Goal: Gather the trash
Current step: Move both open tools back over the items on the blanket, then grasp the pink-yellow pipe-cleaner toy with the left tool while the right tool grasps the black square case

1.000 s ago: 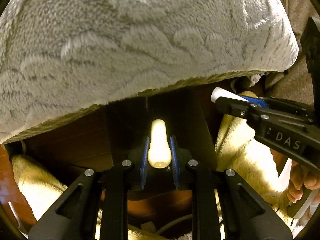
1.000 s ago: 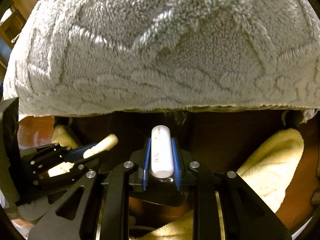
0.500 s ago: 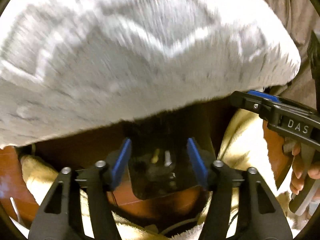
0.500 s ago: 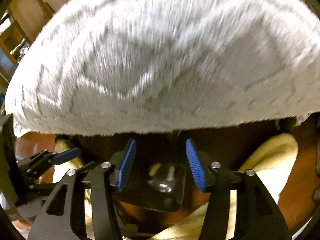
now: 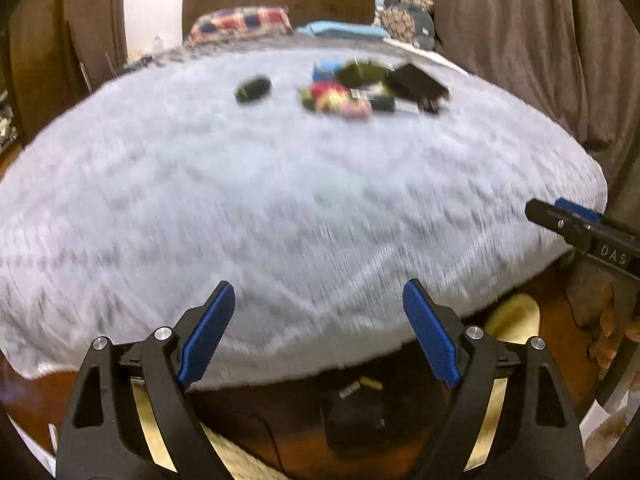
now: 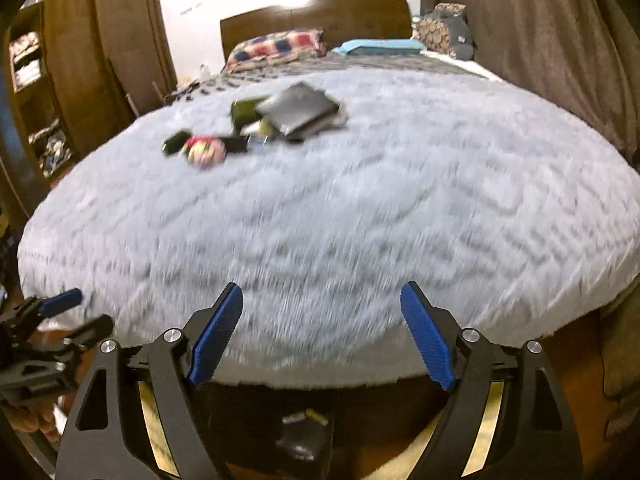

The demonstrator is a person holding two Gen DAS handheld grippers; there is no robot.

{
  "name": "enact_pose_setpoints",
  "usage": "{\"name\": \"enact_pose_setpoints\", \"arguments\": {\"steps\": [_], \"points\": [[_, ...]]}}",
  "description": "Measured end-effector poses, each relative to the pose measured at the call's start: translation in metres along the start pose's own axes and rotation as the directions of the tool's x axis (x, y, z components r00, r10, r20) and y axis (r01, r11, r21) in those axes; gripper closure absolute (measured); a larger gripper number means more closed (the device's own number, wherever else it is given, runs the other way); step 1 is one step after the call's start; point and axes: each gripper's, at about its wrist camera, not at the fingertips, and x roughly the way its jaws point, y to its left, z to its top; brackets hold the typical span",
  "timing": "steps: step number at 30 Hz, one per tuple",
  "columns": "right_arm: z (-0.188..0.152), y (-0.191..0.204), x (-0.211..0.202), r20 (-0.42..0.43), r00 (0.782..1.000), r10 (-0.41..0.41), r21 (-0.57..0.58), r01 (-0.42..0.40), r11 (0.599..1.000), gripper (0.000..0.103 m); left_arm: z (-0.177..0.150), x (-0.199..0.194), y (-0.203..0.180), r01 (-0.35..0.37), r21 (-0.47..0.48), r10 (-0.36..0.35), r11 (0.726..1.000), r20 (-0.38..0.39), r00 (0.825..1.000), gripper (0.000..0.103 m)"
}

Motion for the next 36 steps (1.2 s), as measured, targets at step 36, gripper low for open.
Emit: {"name": "enact_pose_setpoints", "arguments": {"steps": [36], "points": [[0.071,-0.01,0.072,0.031,1.0,-0.003,0.019,0.002,1.0,0.021,0.15,0.149,-0.009,0.077,0.076,-0.072,0.994,-0.067,0.995,0.034]]}}
